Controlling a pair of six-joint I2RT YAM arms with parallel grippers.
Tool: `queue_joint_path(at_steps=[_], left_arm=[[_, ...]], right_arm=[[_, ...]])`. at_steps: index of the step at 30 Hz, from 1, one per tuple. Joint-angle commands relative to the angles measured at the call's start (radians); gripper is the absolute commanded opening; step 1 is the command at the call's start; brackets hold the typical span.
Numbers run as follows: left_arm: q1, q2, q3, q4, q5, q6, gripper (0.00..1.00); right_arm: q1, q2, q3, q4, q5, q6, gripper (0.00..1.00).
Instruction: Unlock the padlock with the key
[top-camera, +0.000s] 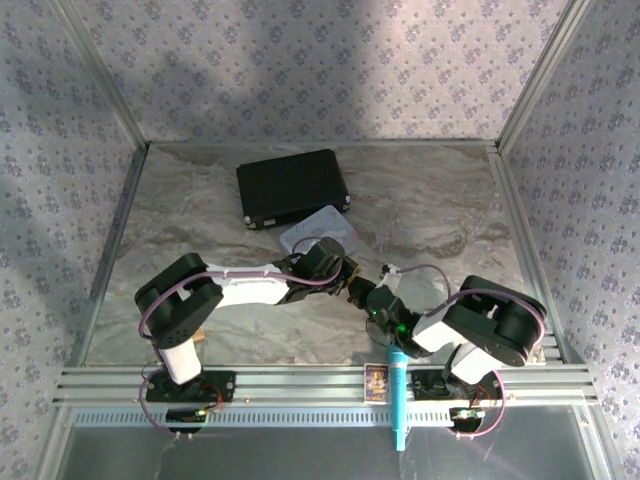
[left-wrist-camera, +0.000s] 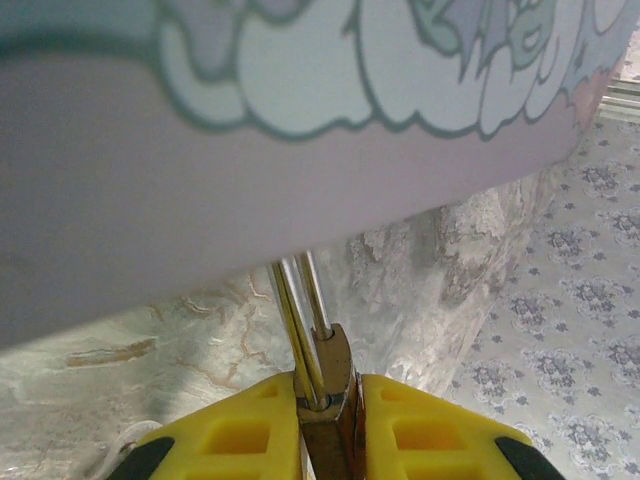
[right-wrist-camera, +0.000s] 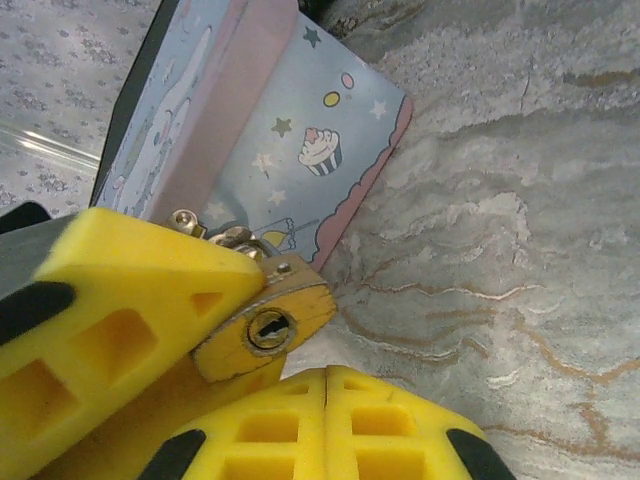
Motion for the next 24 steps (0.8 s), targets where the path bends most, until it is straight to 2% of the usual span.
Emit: queue_joint_path(at_steps=[1, 6, 9, 12, 15, 18, 19, 24], left_arm=[[-0.052, 0.056, -0.095, -0.011, 0.217, -0.159, 0.09], [-0.020, 0.058, -0.093, -0.129, 0.151, -0.091, 0.10], [-0.007, 0.081, -0.104, -0.125, 0.142, -0.077, 0.10], [-0.001, 0.102, -0.086, -0.190, 0.118, -0.033, 0.10], [0.003, 0.101, -0.065, -0.270, 0.037, 0.040, 0.12], [0.023, 0.108, -0.057, -0.311, 0.006, 0.085, 0.13], [0.026, 0.105, -0.056, -0.332, -0.007, 0.091, 0.13], [0.030, 0.068, -0.073, -0.414, -0.075, 0.122, 0.16]], right_arm=[[-0.023, -0.036, -0.011, -0.030, -0.093, 0.027, 0.00], [-0.053, -0.208, -0.027, -0.267, -0.120, -0.028, 0.00], [-0.098, -0.318, -0.023, -0.427, -0.173, -0.054, 0.00], [-0.188, -0.378, 0.016, -0.588, -0.343, -0.150, 0.00], [-0.261, -0.367, 0.092, -0.739, -0.523, -0.267, 0.00], [-0.262, -0.367, 0.135, -0.833, -0.529, -0.326, 0.00], [-0.260, -0.369, 0.147, -0.852, -0.522, -0.339, 0.06], [-0.251, -0.365, 0.178, -0.898, -0.498, -0.353, 0.10]])
